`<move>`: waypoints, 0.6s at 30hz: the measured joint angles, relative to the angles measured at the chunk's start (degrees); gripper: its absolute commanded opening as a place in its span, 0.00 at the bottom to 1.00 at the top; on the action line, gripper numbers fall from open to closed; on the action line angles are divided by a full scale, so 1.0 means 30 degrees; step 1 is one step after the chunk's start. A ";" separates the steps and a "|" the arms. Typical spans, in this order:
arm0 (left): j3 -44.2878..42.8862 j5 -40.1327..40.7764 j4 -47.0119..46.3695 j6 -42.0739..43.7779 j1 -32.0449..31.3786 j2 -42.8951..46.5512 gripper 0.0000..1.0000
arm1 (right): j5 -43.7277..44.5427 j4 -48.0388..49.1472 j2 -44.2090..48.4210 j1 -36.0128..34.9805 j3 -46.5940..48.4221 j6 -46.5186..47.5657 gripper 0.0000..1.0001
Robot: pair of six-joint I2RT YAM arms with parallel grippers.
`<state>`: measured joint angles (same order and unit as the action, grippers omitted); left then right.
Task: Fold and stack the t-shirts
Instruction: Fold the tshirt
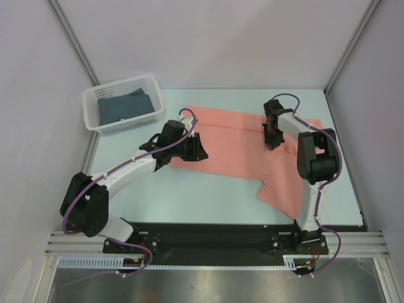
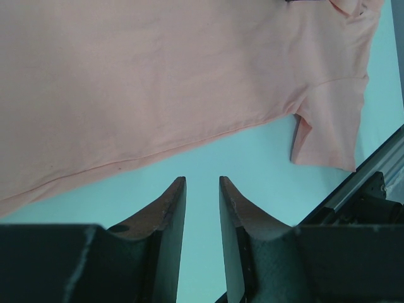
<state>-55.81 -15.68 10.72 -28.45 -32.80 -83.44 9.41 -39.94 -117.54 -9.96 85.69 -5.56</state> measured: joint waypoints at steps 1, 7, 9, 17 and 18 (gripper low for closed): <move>0.0000 0.0000 0.0000 0.0000 0.0000 0.0000 0.33 | 0.0007 -0.0175 0.0007 0.0000 0.0102 -0.0051 0.01; 0.0000 -0.0007 -0.0029 -0.0015 0.0000 0.0000 0.33 | 0.0087 -0.1137 0.0007 0.0022 0.0823 -0.0146 0.00; 0.0000 -0.0007 -0.0029 -0.0015 0.0000 0.0000 0.33 | 0.0073 -0.1479 0.0007 0.0051 0.1086 -0.0219 0.01; 0.0000 -0.0044 -0.0029 -0.0015 0.0073 0.0000 0.33 | -0.0335 -0.2135 0.0007 0.0452 0.1457 -0.0525 0.17; 0.0000 -0.0066 -0.0029 -0.0015 0.0087 0.0000 0.33 | -0.0423 -0.2164 0.0007 0.0539 0.1457 -0.0568 0.17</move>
<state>-55.81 -15.88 10.63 -28.49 -32.53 -83.44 8.14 -46.44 -117.51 -8.34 90.06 -7.27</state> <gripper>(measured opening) 0.329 0.148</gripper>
